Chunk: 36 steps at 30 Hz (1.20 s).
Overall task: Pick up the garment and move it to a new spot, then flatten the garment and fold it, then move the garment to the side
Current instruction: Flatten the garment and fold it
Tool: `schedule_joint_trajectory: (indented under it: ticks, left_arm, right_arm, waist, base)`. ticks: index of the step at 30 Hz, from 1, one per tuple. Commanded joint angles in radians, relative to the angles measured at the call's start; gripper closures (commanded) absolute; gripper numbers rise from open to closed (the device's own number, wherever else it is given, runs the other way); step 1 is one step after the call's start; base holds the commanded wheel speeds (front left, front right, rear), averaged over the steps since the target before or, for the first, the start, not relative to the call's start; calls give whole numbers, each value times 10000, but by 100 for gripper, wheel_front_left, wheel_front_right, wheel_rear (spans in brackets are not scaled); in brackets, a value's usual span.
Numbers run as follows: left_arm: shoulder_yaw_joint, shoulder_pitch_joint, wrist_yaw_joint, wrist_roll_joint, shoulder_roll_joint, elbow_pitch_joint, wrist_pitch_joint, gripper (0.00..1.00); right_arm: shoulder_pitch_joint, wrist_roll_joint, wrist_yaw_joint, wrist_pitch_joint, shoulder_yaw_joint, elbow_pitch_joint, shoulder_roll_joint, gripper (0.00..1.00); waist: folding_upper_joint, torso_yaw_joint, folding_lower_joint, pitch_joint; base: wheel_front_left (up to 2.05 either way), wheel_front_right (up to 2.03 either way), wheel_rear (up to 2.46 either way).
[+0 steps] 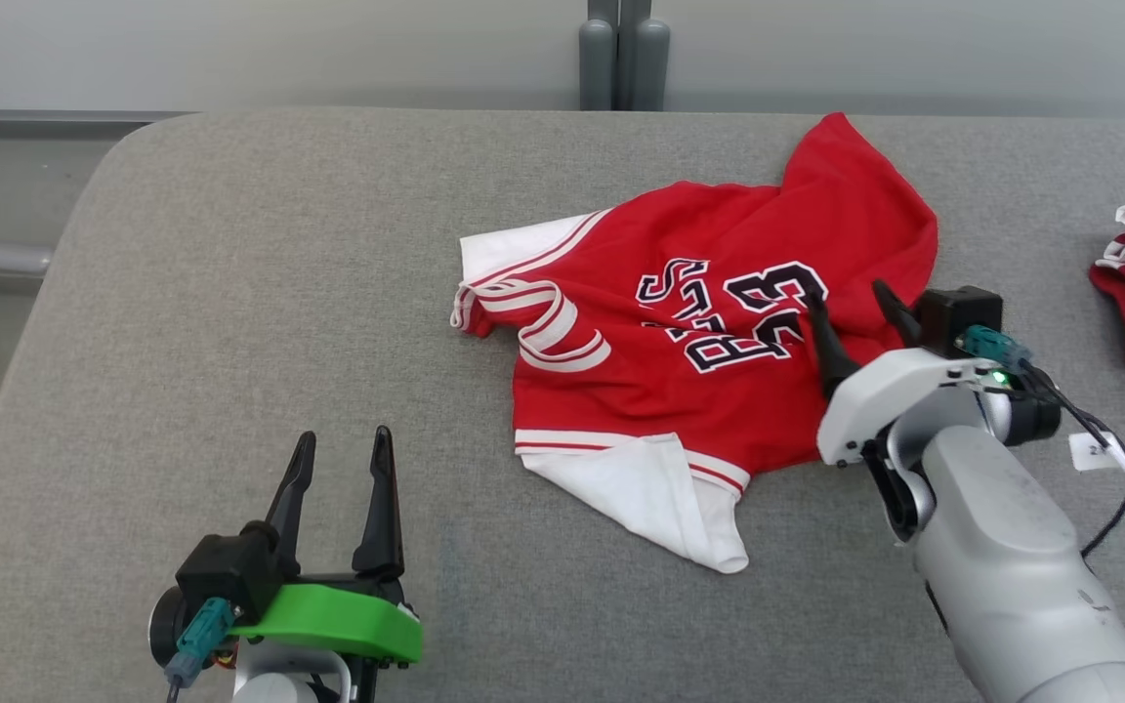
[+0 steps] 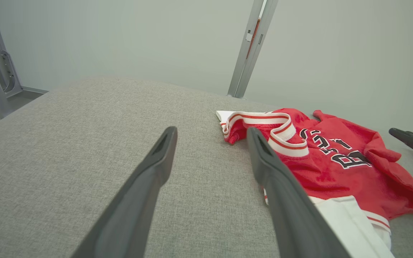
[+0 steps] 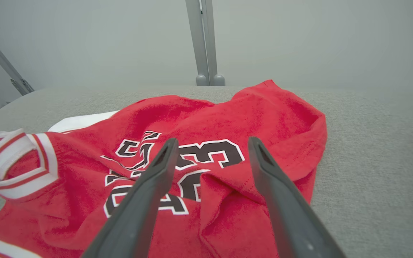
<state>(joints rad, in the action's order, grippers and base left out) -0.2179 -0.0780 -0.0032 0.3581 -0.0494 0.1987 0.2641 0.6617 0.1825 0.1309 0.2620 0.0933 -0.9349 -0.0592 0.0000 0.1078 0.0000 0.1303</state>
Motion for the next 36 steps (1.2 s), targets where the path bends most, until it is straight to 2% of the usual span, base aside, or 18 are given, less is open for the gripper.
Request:
schedule_joint_trajectory:
  ticks: [1,7,19,21,22,23,24,25,26,27,36]
  left_arm:
    - [46,58,14,-56,-24,-47,1,0]
    - [42,-41,-62,-127,-24,-53,1,0]
    - [-32,-326,-92,-91,-24,92,1,0]
    - [-40,-323,-86,-77,-24,106,1,0]
    - [-40,-317,-87,-72,-24,113,1,0]
    - [-42,-313,-87,-71,-24,122,1,0]
    - [-42,-306,-83,-70,-24,127,1,0]
    - [-42,-299,-74,-69,-24,129,1,0]
    - [-39,-289,-65,-73,-24,135,1,0]
    - [-36,-277,-62,-80,-24,137,1,0]
    - [12,63,-59,-142,-24,116,1,0]
  right_arm:
    - [-382,103,-4,28,-184,248,-226,0]
    - [-971,433,-3,-227,-819,618,-325,0]
    - [-174,1502,-3,-1250,-1242,-174,-170,0]
    - [-74,1614,-3,-1279,-1260,-350,-244,28]
    - [-8,1683,-3,-1262,-1268,-444,-273,54]
    - [51,1740,-3,-1232,-1279,-502,-291,58]
    - [120,1794,-3,-1209,-1267,-597,-320,71]
    - [168,1824,-3,-1171,-1258,-660,-378,77]
    - [226,1817,-3,-1142,-1225,-759,-446,94]
    - [260,1828,-3,-1103,-1190,-830,-457,100]
    - [23,2374,-3,-659,-724,-666,-640,100]
  waist:
    - [0,-106,0,1]
    - [0,-133,0,162]
    - [0,447,0,331]
    - [0,513,0,312]
    - [0,537,0,302]
    - [0,552,0,289]
    - [0,563,0,274]
    - [0,566,0,264]
    - [0,564,0,250]
    - [0,557,0,237]
    - [0,167,0,-74]
  base:
    - [0,0,0]
    - [0,0,0]
    - [0,0,0]
    - [0,0,0]
    - [0,0,0]
    - [0,0,0]
    - [0,0,0]
    - [0,0,0]
    - [0,0,0]
    - [0,0,0]
    - [0,0,0]
